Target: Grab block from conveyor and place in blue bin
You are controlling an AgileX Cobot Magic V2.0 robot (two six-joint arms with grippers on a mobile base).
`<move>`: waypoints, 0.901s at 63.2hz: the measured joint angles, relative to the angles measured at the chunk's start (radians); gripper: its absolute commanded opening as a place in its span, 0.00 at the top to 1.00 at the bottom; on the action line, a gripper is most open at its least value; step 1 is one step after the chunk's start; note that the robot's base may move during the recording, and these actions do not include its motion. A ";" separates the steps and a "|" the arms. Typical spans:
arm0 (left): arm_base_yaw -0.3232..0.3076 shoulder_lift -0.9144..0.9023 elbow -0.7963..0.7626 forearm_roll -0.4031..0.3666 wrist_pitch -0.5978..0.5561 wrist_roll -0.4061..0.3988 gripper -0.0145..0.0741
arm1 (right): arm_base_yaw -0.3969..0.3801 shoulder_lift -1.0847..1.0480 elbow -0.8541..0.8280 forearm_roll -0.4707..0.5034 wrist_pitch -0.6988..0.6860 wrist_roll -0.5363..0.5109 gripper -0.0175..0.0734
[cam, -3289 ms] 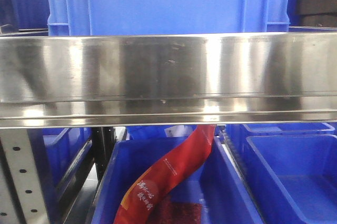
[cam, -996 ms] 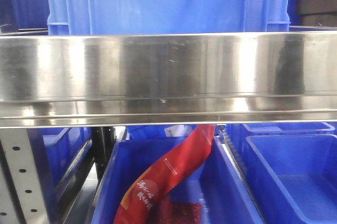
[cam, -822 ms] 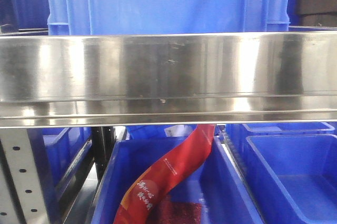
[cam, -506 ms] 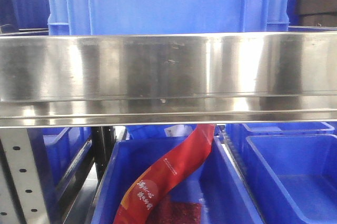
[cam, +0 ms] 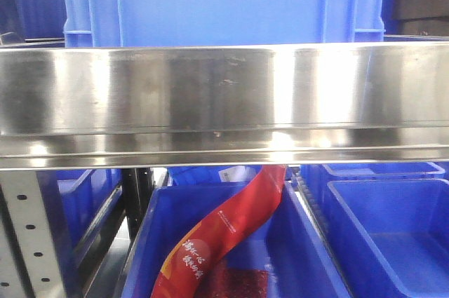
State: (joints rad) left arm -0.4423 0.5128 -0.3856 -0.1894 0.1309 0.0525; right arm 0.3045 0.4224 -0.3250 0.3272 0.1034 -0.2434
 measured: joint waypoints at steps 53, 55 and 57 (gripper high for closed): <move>0.000 -0.198 0.020 0.000 -0.044 0.000 0.96 | 0.000 -0.133 0.013 0.002 0.009 0.000 0.99; 0.000 -0.198 0.020 0.000 -0.044 0.000 0.96 | 0.000 -0.142 0.018 0.002 0.004 0.000 0.99; 0.000 -0.198 0.020 0.000 -0.044 0.000 0.96 | 0.000 -0.155 0.023 -0.009 0.002 0.000 0.99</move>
State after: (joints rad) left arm -0.4423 0.3148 -0.3654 -0.1894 0.0866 0.0525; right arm 0.3045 0.2670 -0.3018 0.3183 0.1057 -0.2434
